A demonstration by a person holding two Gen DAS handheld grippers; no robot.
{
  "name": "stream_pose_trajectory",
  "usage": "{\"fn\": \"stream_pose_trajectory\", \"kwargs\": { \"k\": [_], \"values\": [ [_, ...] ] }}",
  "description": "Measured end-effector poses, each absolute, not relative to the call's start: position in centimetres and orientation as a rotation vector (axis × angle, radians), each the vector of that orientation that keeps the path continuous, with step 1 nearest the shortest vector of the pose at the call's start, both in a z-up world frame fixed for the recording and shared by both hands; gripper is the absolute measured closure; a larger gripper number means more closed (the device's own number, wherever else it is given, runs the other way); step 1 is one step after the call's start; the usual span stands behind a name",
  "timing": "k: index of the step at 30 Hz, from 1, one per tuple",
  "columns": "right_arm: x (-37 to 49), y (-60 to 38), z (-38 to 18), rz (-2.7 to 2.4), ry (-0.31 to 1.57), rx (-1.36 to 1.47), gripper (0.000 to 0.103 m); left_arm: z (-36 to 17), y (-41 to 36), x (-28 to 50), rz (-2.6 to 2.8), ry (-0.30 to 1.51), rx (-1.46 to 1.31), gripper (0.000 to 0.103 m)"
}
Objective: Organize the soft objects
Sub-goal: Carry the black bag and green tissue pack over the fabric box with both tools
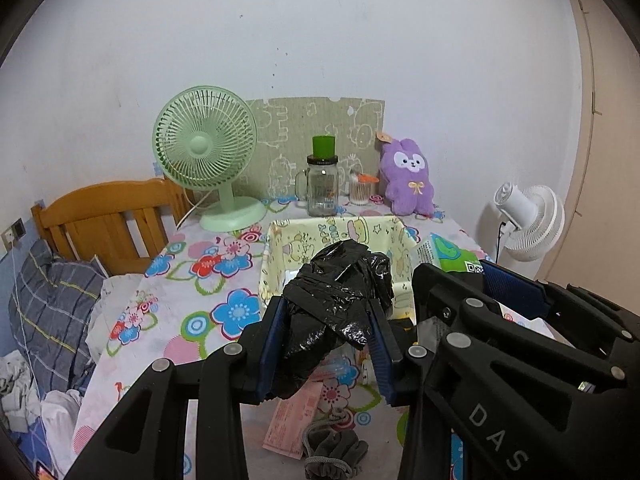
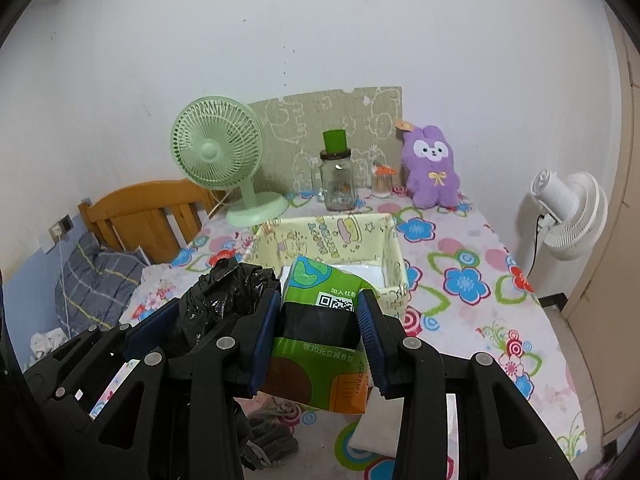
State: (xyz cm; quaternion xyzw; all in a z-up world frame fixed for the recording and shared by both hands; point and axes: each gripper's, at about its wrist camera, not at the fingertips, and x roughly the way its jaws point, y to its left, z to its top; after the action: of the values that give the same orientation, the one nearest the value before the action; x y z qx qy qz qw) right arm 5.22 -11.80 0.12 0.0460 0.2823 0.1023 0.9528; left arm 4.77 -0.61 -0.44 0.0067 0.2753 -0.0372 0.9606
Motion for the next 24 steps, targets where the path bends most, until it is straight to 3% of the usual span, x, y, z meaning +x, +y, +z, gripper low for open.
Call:
{"fn": "stream_pose_trajectory", "kwargs": {
  "k": [24],
  "values": [
    [10.5, -12.3, 0.9, 0.215, 0.559, 0.116, 0.059, 0.5, -1.0, 9.8, -0.062, 0.547, -0.018, 0.062]
  ]
}}
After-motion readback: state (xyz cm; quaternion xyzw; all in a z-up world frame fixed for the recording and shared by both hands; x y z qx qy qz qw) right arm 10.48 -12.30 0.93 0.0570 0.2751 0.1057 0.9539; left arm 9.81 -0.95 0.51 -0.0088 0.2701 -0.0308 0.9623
